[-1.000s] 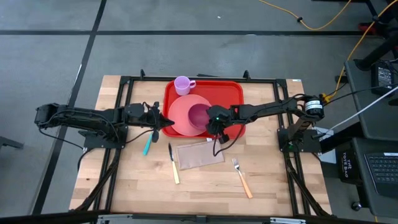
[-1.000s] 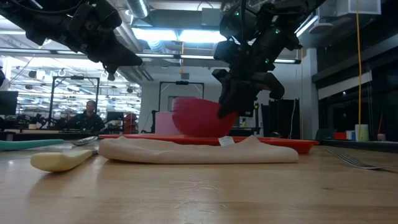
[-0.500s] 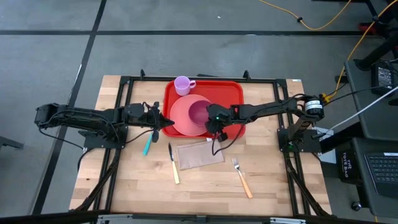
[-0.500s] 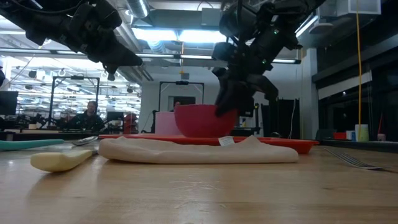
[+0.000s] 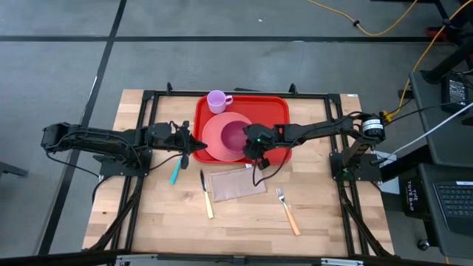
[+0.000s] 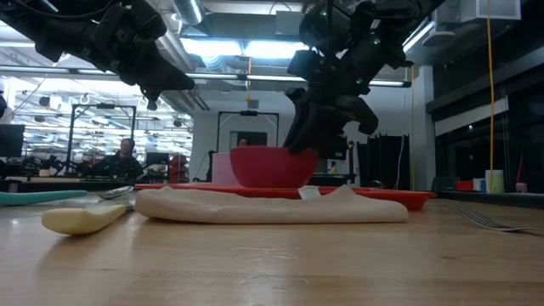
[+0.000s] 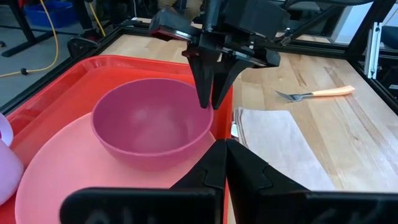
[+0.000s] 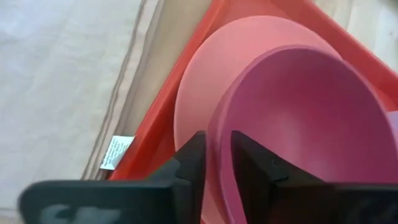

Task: Set up tray
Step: Put the dark pink bowl on top of the pink plate

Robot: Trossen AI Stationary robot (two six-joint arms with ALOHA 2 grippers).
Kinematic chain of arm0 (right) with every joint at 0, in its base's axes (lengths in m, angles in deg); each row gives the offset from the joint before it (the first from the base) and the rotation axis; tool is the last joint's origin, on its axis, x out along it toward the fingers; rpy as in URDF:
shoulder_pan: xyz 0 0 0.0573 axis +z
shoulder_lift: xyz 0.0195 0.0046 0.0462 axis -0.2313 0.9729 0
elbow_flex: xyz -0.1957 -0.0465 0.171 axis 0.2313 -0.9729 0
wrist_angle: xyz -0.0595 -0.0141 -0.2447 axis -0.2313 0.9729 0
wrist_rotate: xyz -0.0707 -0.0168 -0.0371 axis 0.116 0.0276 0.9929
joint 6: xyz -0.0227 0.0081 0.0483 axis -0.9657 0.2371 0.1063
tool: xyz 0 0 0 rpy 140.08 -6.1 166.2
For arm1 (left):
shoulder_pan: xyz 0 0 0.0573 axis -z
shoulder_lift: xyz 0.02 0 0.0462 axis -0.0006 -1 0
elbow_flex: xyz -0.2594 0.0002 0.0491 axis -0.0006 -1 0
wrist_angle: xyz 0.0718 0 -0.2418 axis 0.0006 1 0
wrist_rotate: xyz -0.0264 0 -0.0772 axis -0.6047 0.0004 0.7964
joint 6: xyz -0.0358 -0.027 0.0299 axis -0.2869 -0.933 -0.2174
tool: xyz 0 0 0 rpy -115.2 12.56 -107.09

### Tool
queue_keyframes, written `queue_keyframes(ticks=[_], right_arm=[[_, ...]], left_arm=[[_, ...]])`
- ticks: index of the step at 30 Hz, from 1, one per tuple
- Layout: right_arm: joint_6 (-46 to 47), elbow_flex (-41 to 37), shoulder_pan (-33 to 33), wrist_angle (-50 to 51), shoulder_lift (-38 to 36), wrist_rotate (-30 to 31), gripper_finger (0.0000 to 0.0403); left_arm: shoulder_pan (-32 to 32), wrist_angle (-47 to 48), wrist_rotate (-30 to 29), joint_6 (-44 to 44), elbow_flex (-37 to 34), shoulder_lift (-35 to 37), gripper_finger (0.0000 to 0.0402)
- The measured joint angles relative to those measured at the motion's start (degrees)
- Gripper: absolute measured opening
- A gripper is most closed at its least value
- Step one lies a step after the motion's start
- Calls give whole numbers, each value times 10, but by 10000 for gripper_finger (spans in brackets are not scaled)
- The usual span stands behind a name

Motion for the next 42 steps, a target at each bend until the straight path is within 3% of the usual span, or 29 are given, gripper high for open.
queue_keyframes(ticks=[8, 16, 24, 32, 42], right_arm=[[-19, 0, 0, -59, 0, 8, 151], [-29, 1, 0, -28, -24, 136, 169], [41, 1, -23, 52, -92, 106, 170], [136, 1, -60, 115, -100, 64, 170], [179, -1, -102, 133, -153, 64, 155]], left_arm=[[0, 0, 0, 0, 0, 0, 5], [0, 0, 0, 0, 0, 0, 3], [0, 0, 0, 10, 0, 0, 1], [0, 0, 0, 19, 0, 0, 7], [0, -8, 0, 158, 0, 0, 12]])
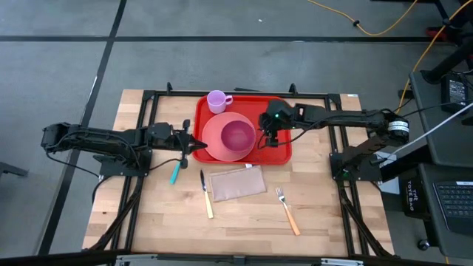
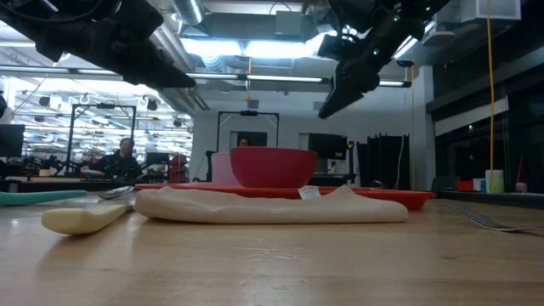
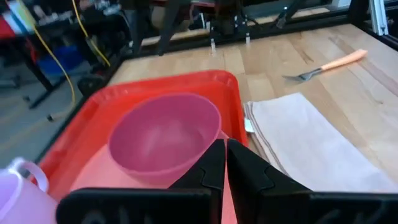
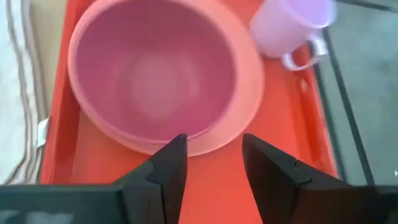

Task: Set up tray
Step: Put the dark pink bowl on top of the pink plate

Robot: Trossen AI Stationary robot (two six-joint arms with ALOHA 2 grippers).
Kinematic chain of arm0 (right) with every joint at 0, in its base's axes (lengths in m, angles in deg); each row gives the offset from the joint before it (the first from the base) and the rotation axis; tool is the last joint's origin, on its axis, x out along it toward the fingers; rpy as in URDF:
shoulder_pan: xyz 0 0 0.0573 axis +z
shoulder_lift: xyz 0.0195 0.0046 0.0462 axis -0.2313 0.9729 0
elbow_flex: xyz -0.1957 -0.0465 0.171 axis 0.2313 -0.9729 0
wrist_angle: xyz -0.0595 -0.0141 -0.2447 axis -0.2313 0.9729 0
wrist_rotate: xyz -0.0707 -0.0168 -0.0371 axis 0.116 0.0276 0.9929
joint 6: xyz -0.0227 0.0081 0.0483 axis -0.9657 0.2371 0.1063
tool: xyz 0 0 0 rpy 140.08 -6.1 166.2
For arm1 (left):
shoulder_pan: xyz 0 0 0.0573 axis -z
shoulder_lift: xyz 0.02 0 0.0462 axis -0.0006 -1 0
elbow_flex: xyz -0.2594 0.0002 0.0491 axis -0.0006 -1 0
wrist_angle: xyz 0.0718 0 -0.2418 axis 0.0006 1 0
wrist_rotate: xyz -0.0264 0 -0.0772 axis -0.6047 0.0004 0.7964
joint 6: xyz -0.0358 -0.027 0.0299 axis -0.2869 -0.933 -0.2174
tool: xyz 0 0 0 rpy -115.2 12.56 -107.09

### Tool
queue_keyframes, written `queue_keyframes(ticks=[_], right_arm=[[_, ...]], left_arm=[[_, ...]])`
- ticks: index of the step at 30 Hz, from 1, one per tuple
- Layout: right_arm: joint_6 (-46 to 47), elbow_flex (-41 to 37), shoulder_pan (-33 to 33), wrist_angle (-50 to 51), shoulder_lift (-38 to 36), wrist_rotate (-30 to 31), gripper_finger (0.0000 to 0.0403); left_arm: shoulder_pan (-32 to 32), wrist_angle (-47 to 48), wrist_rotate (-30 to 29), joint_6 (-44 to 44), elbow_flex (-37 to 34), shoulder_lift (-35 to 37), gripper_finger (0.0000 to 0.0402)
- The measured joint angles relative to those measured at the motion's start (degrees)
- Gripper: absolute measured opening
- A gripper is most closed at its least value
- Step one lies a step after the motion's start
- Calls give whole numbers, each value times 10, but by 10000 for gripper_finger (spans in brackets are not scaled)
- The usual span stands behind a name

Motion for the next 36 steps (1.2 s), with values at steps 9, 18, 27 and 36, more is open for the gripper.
queue_keyframes(ticks=[9, 18, 27, 36], right_arm=[[-14, -151, -9, -170, -107, 0, 37], [17, -262, 0, -333, -191, -4, 14], [45, -264, 10, -335, -188, -4, 16], [49, -264, 14, -307, -188, -5, 10]], left_arm=[[0, -67, -41, 44, 1, -3, 30], [-1, -77, -89, 18, 38, -90, 98], [-4, 71, -85, 72, 197, -247, 126], [9, 300, -54, 98, 358, -396, 124]])
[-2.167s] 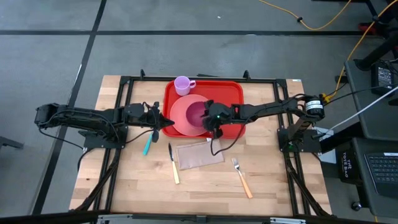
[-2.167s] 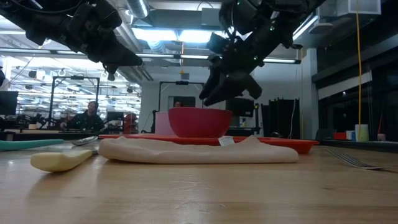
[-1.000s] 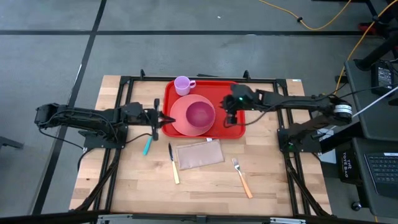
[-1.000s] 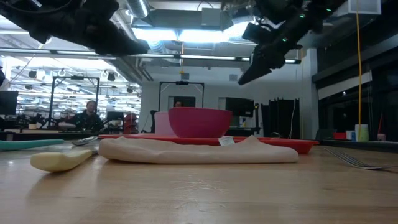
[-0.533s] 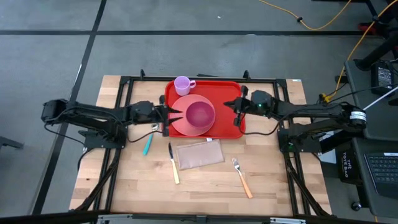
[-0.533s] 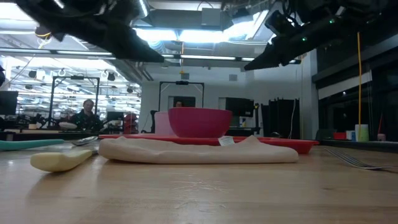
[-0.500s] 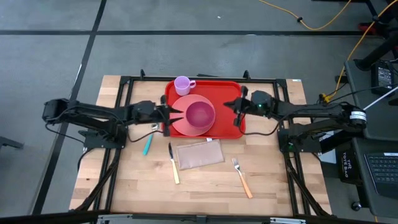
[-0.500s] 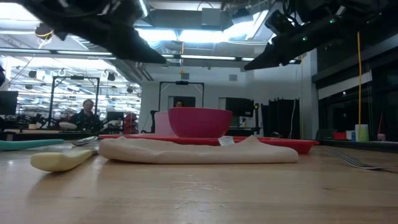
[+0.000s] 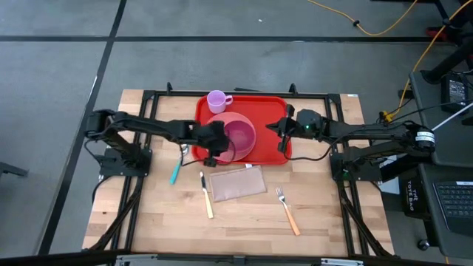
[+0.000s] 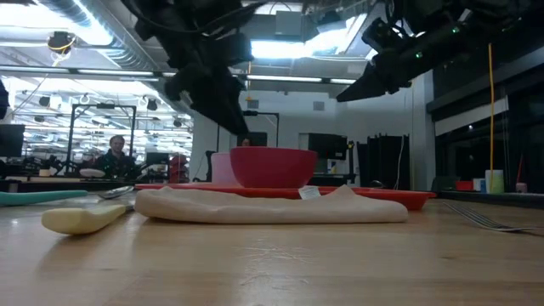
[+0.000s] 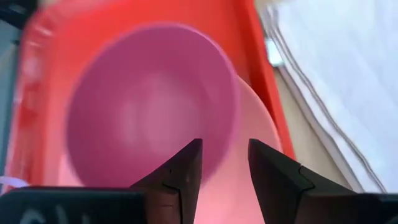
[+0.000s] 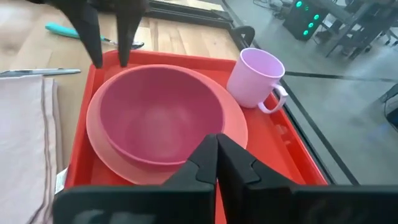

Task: Set up tray
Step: Put the dark pink bowl on top of the pink plate

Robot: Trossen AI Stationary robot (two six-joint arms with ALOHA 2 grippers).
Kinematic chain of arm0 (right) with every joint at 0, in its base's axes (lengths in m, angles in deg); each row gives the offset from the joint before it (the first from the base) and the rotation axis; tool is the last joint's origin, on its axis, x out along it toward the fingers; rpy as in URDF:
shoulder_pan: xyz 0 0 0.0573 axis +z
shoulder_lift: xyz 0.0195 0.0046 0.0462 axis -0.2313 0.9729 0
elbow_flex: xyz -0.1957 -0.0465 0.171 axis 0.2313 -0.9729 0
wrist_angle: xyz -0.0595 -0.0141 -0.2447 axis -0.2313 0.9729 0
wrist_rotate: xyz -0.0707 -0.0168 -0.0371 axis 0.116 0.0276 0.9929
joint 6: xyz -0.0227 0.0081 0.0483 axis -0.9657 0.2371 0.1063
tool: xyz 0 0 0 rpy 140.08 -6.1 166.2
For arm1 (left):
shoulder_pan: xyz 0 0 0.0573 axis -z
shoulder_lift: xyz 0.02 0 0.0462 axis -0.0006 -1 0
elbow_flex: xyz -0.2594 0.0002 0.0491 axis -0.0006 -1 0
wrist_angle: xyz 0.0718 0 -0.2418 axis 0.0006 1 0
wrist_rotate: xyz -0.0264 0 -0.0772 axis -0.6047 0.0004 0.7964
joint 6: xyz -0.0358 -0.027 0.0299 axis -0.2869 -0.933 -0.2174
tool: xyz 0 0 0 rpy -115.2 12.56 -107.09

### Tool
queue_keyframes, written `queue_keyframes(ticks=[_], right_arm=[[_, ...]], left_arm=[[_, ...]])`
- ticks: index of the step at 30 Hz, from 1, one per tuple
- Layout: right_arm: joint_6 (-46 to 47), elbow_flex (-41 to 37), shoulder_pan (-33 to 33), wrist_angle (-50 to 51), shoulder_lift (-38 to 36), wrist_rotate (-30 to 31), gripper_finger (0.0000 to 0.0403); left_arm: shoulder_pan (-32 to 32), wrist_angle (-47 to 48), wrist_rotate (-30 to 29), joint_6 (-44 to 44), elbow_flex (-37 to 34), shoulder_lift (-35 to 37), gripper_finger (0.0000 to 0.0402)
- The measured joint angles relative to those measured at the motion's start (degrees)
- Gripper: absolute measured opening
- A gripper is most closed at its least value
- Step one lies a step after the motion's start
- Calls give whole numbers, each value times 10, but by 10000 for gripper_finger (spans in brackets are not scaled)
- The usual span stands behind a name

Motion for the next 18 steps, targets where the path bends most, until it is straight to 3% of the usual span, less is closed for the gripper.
queue_keyframes(ticks=[8, 18], right_arm=[[12, 0, 6, 4, 0, -1, 15], [12, 0, 11, 4, 0, -12, 18]], left_arm=[[17, 39, -47, 40, 42, -51, 123], [2, 63, -49, 45, 42, -65, 118]])
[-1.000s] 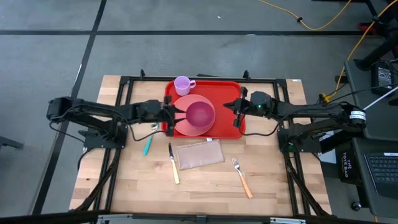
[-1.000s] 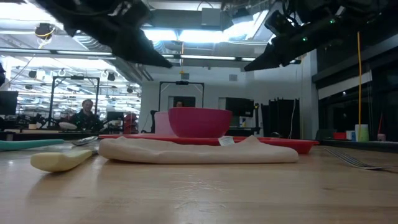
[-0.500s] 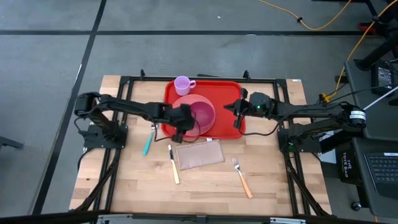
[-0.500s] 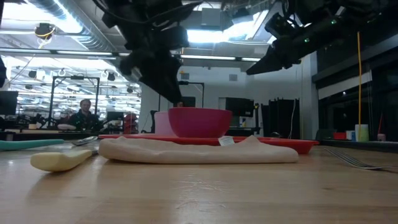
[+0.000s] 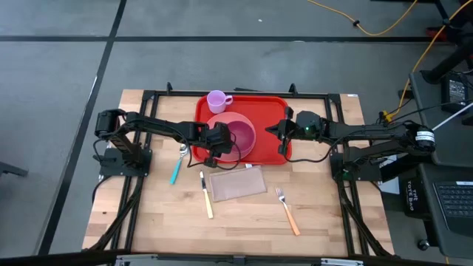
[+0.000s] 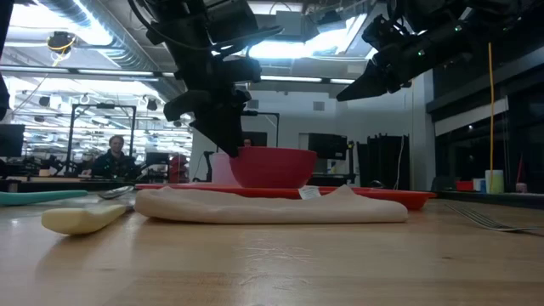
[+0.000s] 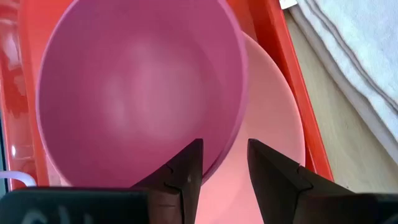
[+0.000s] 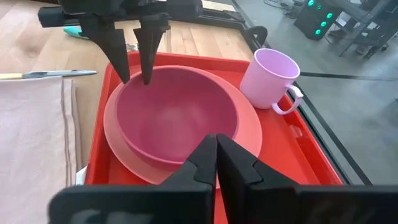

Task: Set up tray
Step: Put the dark pink bowl on top of the pink plate

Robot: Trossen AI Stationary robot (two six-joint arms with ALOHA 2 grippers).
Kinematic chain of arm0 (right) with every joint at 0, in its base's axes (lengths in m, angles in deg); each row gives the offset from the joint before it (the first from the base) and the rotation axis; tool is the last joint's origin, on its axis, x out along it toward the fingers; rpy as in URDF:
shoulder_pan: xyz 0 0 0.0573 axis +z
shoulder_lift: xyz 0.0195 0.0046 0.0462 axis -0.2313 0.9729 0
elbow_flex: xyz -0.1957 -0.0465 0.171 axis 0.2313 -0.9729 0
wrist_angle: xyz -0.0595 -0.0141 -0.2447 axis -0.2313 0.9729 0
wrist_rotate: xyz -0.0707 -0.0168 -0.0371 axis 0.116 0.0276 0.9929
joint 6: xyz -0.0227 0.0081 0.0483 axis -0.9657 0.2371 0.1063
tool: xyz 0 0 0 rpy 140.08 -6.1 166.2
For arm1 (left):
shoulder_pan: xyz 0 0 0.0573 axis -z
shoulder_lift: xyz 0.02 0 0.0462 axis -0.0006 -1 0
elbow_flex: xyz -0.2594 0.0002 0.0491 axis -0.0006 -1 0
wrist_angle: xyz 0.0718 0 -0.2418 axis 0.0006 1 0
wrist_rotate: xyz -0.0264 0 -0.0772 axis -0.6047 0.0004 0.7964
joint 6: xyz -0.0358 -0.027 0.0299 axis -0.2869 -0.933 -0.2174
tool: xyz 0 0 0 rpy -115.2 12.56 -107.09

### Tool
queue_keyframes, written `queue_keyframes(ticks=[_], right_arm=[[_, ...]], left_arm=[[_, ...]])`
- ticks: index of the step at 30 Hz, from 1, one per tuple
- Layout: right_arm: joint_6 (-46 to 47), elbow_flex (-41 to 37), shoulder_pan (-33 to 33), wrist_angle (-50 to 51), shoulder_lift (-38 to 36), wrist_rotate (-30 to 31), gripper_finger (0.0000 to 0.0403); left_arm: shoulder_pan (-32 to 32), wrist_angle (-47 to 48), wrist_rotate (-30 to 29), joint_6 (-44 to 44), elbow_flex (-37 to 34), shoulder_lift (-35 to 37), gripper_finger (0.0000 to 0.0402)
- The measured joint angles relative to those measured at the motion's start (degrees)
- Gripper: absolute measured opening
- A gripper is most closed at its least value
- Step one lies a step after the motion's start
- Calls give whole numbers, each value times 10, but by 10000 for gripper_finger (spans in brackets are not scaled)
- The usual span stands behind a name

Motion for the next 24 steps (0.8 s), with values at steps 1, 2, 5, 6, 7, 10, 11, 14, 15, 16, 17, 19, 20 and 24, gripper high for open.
queue_keyframes(ticks=[1, 2, 5, 6, 7, 10, 11, 14, 15, 16, 17, 19, 20, 24], right_arm=[[0, 0, 0, -1, 0, 0, 20], [0, 0, 0, -1, 0, 0, 20], [0, 0, 0, -1, 0, 1, 16], [0, 0, 0, -1, 0, 1, 13], [0, 0, 0, -1, 0, 1, 9], [-1, 0, 0, -1, 0, 1, 5], [-1, 0, 0, -1, 0, 1, 5], [-1, 0, 0, -1, 0, 1, 14], [-1, 0, 0, -1, 0, 1, 18], [-1, 0, 0, -1, 0, 1, 20], [-1, 0, 0, -1, 0, 1, 21], [-1, 0, 0, -1, 0, 1, 20], [-1, 0, 0, -1, 0, 1, 17], [-1, 0, 0, -1, 0, 1, 6]], left_arm=[[0, 0, 0, 0, 0, 0, 116], [0, 1, -1, 0, 0, 0, 113], [0, 11, -21, 0, 0, 0, 101], [0, 16, -29, 0, 0, 0, 96], [0, 21, -34, 0, 0, 0, 90], [0, 32, -44, 0, 0, 0, 70], [0, 36, -46, 0, 0, 0, 63], [0, 44, -46, 15, 0, 0, 37], [0, 45, -47, 21, 0, 0, 28], [0, 45, -50, 25, 0, 0, 19], [0, 46, -53, 27, 0, 0, 11], [0, 44, -63, 30, 0, 0, 6], [0, 44, -68, 30, 0, 1, 7], [0, 44, -74, 38, 0, 1, 19]])
